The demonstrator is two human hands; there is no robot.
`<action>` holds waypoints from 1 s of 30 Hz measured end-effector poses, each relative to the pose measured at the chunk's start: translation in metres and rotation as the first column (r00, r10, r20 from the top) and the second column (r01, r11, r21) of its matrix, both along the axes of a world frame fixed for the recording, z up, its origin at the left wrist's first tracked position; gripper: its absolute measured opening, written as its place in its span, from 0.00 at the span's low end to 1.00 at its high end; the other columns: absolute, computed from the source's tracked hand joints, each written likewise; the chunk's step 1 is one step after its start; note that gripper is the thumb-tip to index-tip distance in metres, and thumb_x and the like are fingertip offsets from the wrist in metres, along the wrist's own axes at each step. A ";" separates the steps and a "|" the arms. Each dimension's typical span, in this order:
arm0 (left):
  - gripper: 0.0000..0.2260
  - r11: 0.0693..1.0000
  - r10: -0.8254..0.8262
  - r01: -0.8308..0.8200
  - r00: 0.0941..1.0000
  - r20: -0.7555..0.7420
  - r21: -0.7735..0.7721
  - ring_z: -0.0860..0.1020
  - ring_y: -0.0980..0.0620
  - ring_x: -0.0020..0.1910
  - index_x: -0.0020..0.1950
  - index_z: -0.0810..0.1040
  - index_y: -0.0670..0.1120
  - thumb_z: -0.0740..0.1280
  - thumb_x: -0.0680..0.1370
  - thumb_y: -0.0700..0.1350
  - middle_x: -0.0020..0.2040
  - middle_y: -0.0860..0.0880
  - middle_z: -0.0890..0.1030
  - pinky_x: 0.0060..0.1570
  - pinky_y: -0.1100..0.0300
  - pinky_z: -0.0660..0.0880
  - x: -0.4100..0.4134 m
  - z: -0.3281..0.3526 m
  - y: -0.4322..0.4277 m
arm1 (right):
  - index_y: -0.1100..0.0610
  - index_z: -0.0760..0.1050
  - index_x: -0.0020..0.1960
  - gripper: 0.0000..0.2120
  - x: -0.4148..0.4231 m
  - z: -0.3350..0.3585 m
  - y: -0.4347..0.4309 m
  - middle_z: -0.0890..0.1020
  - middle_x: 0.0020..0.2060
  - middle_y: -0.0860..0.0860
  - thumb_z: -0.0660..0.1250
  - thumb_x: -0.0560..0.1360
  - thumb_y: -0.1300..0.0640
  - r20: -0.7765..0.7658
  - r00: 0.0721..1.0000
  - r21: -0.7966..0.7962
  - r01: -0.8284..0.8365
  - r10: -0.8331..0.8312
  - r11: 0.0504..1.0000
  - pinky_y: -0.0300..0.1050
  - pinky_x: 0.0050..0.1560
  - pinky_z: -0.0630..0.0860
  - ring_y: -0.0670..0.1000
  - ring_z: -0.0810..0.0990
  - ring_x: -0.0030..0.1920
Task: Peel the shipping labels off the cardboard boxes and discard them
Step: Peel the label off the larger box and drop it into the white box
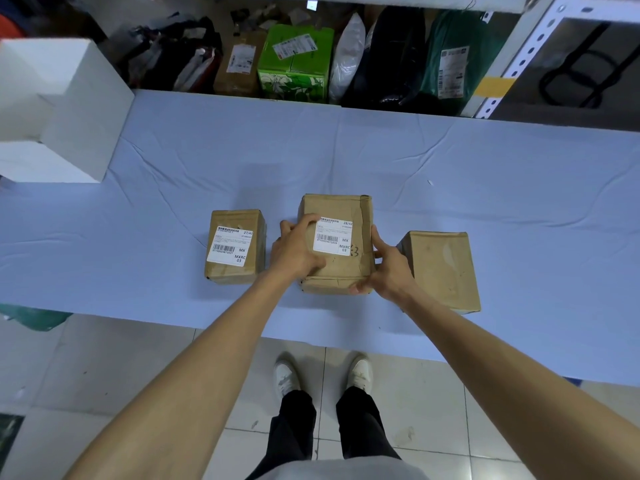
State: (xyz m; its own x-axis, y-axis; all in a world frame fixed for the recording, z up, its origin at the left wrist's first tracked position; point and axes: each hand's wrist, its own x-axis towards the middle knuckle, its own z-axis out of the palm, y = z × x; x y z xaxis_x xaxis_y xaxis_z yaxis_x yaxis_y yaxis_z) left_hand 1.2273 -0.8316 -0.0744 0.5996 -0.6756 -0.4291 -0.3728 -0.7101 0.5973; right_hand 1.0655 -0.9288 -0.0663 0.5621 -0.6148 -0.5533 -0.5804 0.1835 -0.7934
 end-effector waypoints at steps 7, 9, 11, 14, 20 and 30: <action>0.21 1.000 -0.001 0.000 0.999 -0.034 -0.027 0.76 0.46 0.55 0.52 0.73 0.57 0.74 0.65 0.39 0.57 0.51 0.64 0.56 0.59 0.72 -0.001 -0.002 0.002 | 0.47 0.50 0.77 0.54 0.000 0.004 0.000 0.72 0.46 0.40 0.75 0.63 0.73 -0.071 0.991 -0.076 -0.121 0.116 0.990 0.31 0.31 0.76 0.50 0.75 0.49; 0.27 0.997 0.010 -0.017 0.996 -0.092 -0.076 0.77 0.47 0.56 0.55 0.70 0.57 0.77 0.63 0.40 0.59 0.50 0.67 0.59 0.52 0.75 0.008 -0.004 0.007 | 0.48 0.49 0.78 0.53 0.000 0.005 0.000 0.72 0.47 0.41 0.75 0.64 0.71 -0.084 0.989 -0.081 -0.126 0.120 0.989 0.38 0.39 0.79 0.50 0.75 0.51; 0.28 0.990 0.027 -0.041 0.994 -0.105 -0.134 0.77 0.48 0.56 0.60 0.71 0.56 0.76 0.64 0.41 0.60 0.49 0.69 0.60 0.48 0.75 0.013 -0.006 0.009 | 0.48 0.50 0.77 0.52 0.001 0.007 0.000 0.71 0.45 0.38 0.75 0.64 0.72 -0.072 0.990 -0.093 -0.129 0.123 0.987 0.35 0.36 0.78 0.49 0.75 0.50; 0.19 0.972 0.123 -0.117 0.992 0.020 -0.203 0.75 0.48 0.56 0.59 0.76 0.54 0.74 0.70 0.43 0.57 0.49 0.67 0.60 0.53 0.74 0.015 -0.005 0.005 | 0.51 0.56 0.77 0.40 -0.001 0.004 0.000 0.72 0.44 0.39 0.70 0.71 0.71 -0.044 0.996 -0.080 -0.077 0.074 0.994 0.30 0.24 0.72 0.45 0.75 0.42; 0.09 0.944 0.151 -0.133 0.988 0.037 -0.301 0.76 0.52 0.53 0.54 0.80 0.49 0.72 0.74 0.42 0.54 0.50 0.69 0.57 0.63 0.71 0.015 -0.009 -0.009 | 0.51 0.54 0.77 0.45 -0.001 0.000 -0.001 0.72 0.44 0.38 0.73 0.68 0.71 -0.048 0.997 -0.082 -0.068 0.065 0.994 0.30 0.29 0.75 0.46 0.76 0.43; 0.05 0.983 0.075 -0.004 0.920 0.384 -0.184 0.72 0.50 0.56 0.48 0.81 0.48 0.69 0.77 0.48 0.55 0.50 0.73 0.44 0.57 0.71 0.014 -0.006 -0.029 | 0.49 0.51 0.77 0.53 0.001 -0.006 -0.005 0.71 0.45 0.37 0.76 0.64 0.72 -0.047 0.996 -0.067 -0.077 0.074 0.995 0.39 0.40 0.80 0.50 0.76 0.48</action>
